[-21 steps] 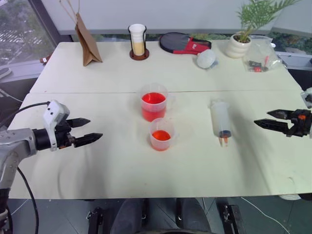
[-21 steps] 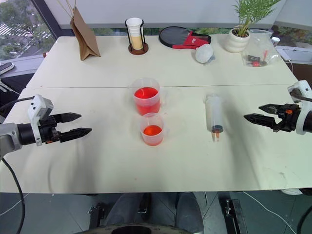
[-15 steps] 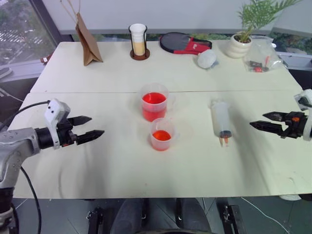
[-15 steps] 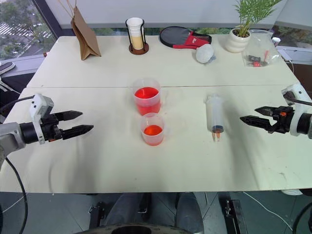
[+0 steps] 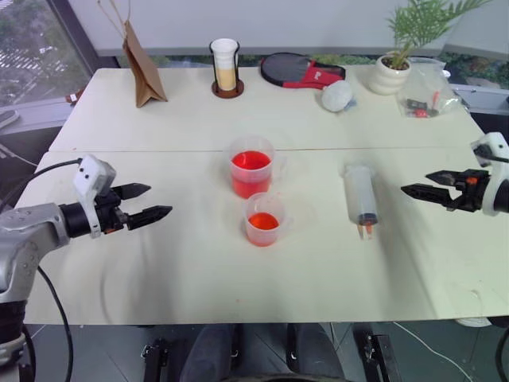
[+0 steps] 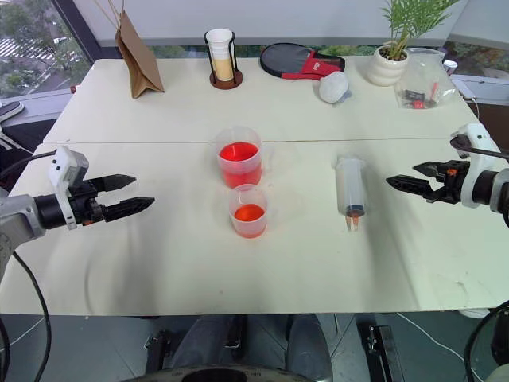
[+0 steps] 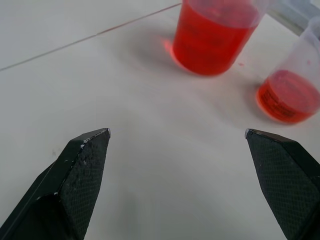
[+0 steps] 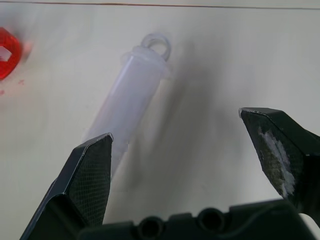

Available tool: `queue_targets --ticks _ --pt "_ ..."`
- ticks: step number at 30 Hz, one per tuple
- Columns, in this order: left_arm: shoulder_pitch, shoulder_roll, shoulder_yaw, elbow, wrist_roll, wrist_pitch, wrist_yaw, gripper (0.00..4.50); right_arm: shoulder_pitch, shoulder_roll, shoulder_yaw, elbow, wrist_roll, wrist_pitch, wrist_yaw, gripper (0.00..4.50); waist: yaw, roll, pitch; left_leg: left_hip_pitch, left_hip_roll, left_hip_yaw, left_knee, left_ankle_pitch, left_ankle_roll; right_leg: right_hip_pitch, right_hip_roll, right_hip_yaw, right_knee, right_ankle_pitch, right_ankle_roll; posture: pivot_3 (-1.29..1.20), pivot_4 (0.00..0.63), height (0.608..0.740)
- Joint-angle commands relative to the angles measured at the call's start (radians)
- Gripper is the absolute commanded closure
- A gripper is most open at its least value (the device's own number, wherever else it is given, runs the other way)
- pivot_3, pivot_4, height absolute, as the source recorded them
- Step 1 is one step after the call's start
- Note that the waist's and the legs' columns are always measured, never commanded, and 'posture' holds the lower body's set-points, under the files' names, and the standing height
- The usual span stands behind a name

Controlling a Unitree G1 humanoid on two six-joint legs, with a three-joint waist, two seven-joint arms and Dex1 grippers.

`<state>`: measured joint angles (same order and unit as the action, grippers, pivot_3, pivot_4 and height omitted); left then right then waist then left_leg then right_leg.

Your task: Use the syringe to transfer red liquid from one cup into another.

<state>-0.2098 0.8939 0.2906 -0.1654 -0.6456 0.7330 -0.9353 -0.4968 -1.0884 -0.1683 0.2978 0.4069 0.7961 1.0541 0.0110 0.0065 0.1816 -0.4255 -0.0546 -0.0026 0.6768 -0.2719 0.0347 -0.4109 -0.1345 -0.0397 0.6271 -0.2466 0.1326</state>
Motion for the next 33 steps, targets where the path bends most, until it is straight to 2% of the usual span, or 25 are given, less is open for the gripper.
queue_targets --ticks 1,3,5,9,12,19,24,27,31,32,33 --pt "-0.059 -0.001 0.029 -0.005 -0.062 0.03 -0.021 0.04 -0.106 -0.059 0.032 -0.037 -0.011 0.062 0.024 0.0 -0.002 0.0 0.0 0.0 0.0 0.0 0.0 0.0 0.0 0.0 0.0 0.0 0.0 0.0 0.0 0.0 0.15 0.74" --pt "-0.113 0.015 0.006 0.008 -0.073 0.045 -0.048 0.04 -0.197 -0.073 0.102 -0.011 -0.041 0.115 0.036 0.0 -0.002 0.001 0.0 -0.001 0.0 0.0 0.0 0.0 0.0 -0.001 0.0 0.0 0.0 0.0 0.0 0.0 0.15 0.74" --pt "-0.182 0.052 -0.044 0.026 -0.052 0.035 -0.107 0.04 -0.295 -0.067 0.244 -0.007 -0.095 0.234 0.052 0.0 -0.004 0.001 0.0 -0.001 0.0 0.0 0.0 0.0 0.0 -0.002 0.0 0.0 0.001 0.0 0.0 0.0 0.15 0.74" --pt "-0.321 0.058 -0.145 0.088 0.022 -0.048 -0.181 0.04 -0.514 0.072 0.361 0.161 -0.132 0.441 0.0 0.0 -0.011 -0.001 0.0 -0.001 0.0 0.0 -0.001 0.0 0.0 -0.002 0.002 -0.001 0.0 0.0 0.0 0.0 0.15 0.74" --pt "-0.379 0.031 -0.186 0.1 0.048 -0.079 -0.191 0.04 -0.593 0.114 0.445 0.24 -0.16 0.477 0.035 0.0 -0.008 -0.001 0.0 -0.002 -0.002 0.001 -0.001 0.004 -0.006 -0.003 0.001 -0.001 0.002 0.0 0.0 0.0 0.15 0.74" --pt "-0.41 -0.05 -0.224 0.045 0.092 -0.143 -0.14 0.04 -0.731 0.263 0.609 0.501 -0.271 0.376 0.093 0.0 -0.019 -0.001 0.0 -0.012 -0.003 0.003 0.001 0.004 -0.005 -0.013 0.002 -0.002 0.004 0.0 0.001 0.0 0.15 0.74" --pt "-0.378 -0.099 -0.211 0.011 0.108 -0.153 -0.078 0.04 -0.753 0.378 0.624 0.668 -0.361 0.281 0.028 0.0 -0.028 -0.002 0.0 -0.013 -0.002 0.003 0.002 0.004 -0.005 -0.014 0.002 -0.002 0.005 0.001 0.001 0.0 0.15 0.74" --pt "-0.339 -0.093 -0.189 -0.018 0.102 -0.143 -0.061 0.0 -0.769 0.405 0.605 0.729 -0.391 0.241 0.006 0.9 -0.029 -0.002 -0.001 -0.012 -0.002 0.002 0.003 0.004 -0.005 -0.013 0.003 -0.002 0.006 0.001 0.001 0.0 0.15 0.74" --pt "-0.304 -0.091 -0.168 -0.033 0.099 -0.142 -0.04 0.0 -0.796 0.43 0.577 0.783 -0.42 0.224 -0.009 2.9 -0.028 -0.002 -0.001 -0.012 -0.002 0.002 0.004 0.005 -0.006 -0.013 0.003 -0.002 0.007 0.001 0.001 0.0 0.15 0.74" --pt "-0.302 -0.092 -0.169 -0.031 0.101 -0.145 -0.039 0.0 -0.796 0.433 0.575 0.785 -0.426 0.229 -0.004 3.12 -0.027 -0.002 -0.001 -0.012 -0.002 0.001 0.005 0.005 -0.006 -0.012 0.003 -0.002 0.007 0.001 0.001 0.0 0.15 0.74" --pt "-0.303 -0.093 -0.171 -0.028 0.104 -0.148 -0.036 0.0 -0.798 0.435 0.569 0.786 -0.427 0.242 0.003 3.13 -0.027 -0.003 -0.001 -0.012 -0.002 0.001 0.005 0.005 -0.006 -0.012 0.003 -0.002 0.007 0.001 0.001 0.0 0.15 0.74"
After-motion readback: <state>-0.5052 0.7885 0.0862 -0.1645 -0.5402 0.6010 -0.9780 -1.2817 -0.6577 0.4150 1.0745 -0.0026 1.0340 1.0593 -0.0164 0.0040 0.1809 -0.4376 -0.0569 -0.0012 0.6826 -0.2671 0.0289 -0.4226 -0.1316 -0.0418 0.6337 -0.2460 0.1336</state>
